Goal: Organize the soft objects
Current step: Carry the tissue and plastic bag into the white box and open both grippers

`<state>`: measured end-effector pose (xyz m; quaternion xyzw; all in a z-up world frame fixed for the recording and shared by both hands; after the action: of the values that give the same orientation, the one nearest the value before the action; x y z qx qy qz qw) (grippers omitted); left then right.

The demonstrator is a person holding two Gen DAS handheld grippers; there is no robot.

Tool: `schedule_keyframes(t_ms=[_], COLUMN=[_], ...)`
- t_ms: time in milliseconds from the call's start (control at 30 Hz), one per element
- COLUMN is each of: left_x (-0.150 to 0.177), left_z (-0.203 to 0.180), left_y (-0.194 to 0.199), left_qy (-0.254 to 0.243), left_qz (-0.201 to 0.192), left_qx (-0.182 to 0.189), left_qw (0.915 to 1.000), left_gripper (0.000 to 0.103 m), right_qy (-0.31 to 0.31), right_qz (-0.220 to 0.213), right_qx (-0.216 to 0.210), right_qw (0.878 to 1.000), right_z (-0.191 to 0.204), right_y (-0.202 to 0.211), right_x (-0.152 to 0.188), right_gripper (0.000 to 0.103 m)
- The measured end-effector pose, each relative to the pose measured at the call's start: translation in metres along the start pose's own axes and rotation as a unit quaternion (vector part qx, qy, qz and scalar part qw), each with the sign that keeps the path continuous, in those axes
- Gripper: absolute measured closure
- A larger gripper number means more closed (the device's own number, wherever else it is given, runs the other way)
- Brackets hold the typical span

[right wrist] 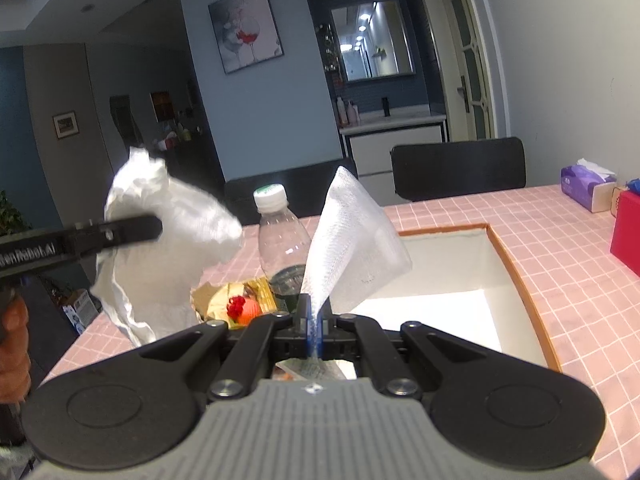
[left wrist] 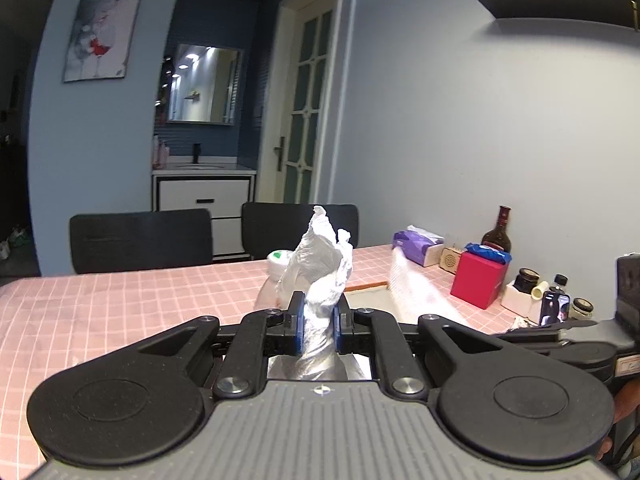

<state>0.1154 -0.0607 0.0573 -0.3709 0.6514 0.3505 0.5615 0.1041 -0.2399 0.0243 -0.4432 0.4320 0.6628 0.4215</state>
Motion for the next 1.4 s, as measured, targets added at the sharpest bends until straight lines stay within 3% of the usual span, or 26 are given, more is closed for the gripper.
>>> schedule_keyframes(t_ms=[267, 400, 533, 667, 867, 1067, 1133, 1167, 1200, 1267, 1400], left_x=[-0.032, -0.025, 0.014, 0.062, 0.113, 0.14, 0.145, 0.148, 0.149, 0.15, 0.141], left_z=[-0.061, -0.084, -0.095, -0.099, -0.089, -0.094, -0.095, -0.096, -0.094, -0.091, -0.086], left_y=[-0.021, -0.044, -0.075, -0.097, -0.108, -0.106, -0.107, -0.109, -0.109, -0.108, -0.111], left_qy=[-0.056, -0.085, -0.118, -0.165, -0.19, -0.252, -0.255, -0.256, -0.259, -0.261, -0.256], left_qz=[-0.052, -0.044, 0.016, 0.086, 0.215, 0.279, 0.294, 0.3, 0.305, 0.309, 0.299], left_qx=[0.071, 0.085, 0.095, 0.105, 0.12, 0.139, 0.144, 0.144, 0.144, 0.139, 0.125], left_qw=[0.9945, 0.9917, 0.9884, 0.977, 0.9504, 0.9162, 0.9099, 0.9074, 0.9051, 0.904, 0.9108], left_gripper=[0.089, 0.089, 0.089, 0.089, 0.088, 0.087, 0.084, 0.082, 0.081, 0.074, 0.051], right_qy=[0.004, 0.011, 0.012, -0.002, 0.0, -0.007, -0.009, -0.006, 0.0, 0.009, 0.019], right_qz=[0.025, 0.068, 0.134, 0.208, 0.283, 0.325, 0.327, 0.328, 0.331, 0.329, 0.33], right_qx=[0.016, 0.029, 0.042, 0.04, 0.023, 0.029, 0.026, 0.026, 0.028, 0.029, 0.03], right_qw=[1.0, 0.997, 0.99, 0.977, 0.959, 0.945, 0.945, 0.944, 0.943, 0.944, 0.943], right_z=[-0.019, -0.032, -0.051, -0.063, -0.07, -0.082, -0.083, -0.083, -0.082, -0.085, -0.083], right_y=[-0.002, -0.01, -0.026, -0.04, -0.052, -0.058, -0.059, -0.063, -0.063, -0.064, -0.067], right_x=[0.0, 0.01, 0.032, 0.058, 0.086, 0.102, 0.102, 0.099, 0.099, 0.096, 0.097], right_gripper=[0.103, 0.103, 0.103, 0.103, 0.102, 0.098, 0.097, 0.094, 0.083, 0.07, 0.07])
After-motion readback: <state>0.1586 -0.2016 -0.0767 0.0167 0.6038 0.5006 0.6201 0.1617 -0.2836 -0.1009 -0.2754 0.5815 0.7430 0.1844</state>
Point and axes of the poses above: each gripper's, at about its wrist camera, not at the fingertips, and y roughly against the way its jaws point, z to its left, x to its underside, the point moved 7 cm from there along -y, roughly the way its jaws point, and after that the axes turned 15 degrees about -z, right-handed, at the moved point
